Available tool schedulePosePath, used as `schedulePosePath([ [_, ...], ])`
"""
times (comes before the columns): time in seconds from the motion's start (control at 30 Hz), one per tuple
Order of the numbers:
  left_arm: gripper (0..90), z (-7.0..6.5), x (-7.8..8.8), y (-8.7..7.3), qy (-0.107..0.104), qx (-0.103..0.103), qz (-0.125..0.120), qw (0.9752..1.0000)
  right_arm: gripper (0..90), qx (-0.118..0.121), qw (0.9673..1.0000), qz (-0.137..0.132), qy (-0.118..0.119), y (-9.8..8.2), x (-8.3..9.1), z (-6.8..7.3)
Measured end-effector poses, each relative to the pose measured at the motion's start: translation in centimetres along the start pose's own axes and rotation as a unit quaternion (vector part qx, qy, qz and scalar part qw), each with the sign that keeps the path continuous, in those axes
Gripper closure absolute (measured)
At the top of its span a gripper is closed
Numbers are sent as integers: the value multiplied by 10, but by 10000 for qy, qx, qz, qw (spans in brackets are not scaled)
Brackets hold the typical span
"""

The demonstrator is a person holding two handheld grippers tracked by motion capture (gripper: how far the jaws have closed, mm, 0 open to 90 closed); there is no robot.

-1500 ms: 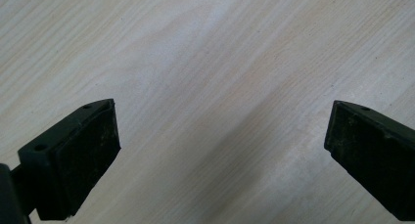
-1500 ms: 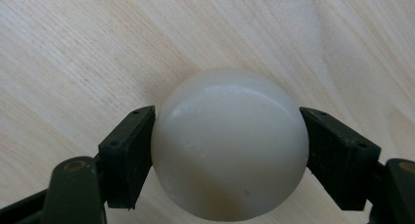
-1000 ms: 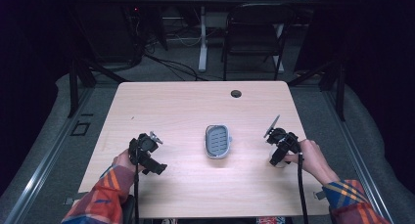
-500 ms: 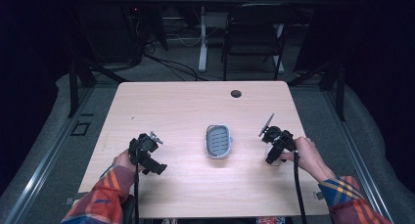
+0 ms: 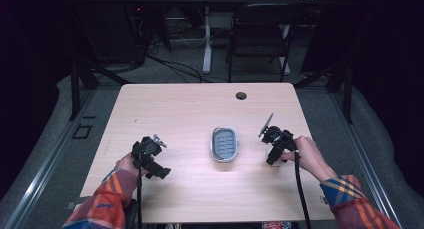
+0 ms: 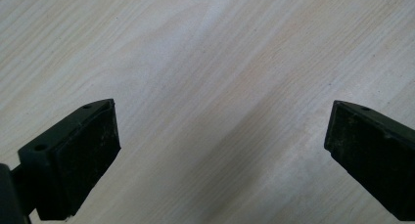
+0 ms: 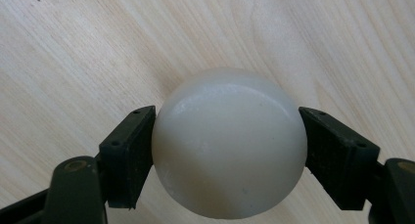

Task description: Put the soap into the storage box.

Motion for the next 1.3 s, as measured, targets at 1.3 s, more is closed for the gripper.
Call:
schedulePosePath([
  [1.3,0,-3,0,0,-107,-80,29,9999,246,322,9995,-50,-9,47,21,11],
])
Point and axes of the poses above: each handheld gripper's, and its own axes: x roughly backward along the jaws, y roughly out of its top, z roughly to its left, the point moved 7 cm from there along -x, roughly forward along the jaws, and after that the axes turned 3 degrees about z, right-handed, at the moved point
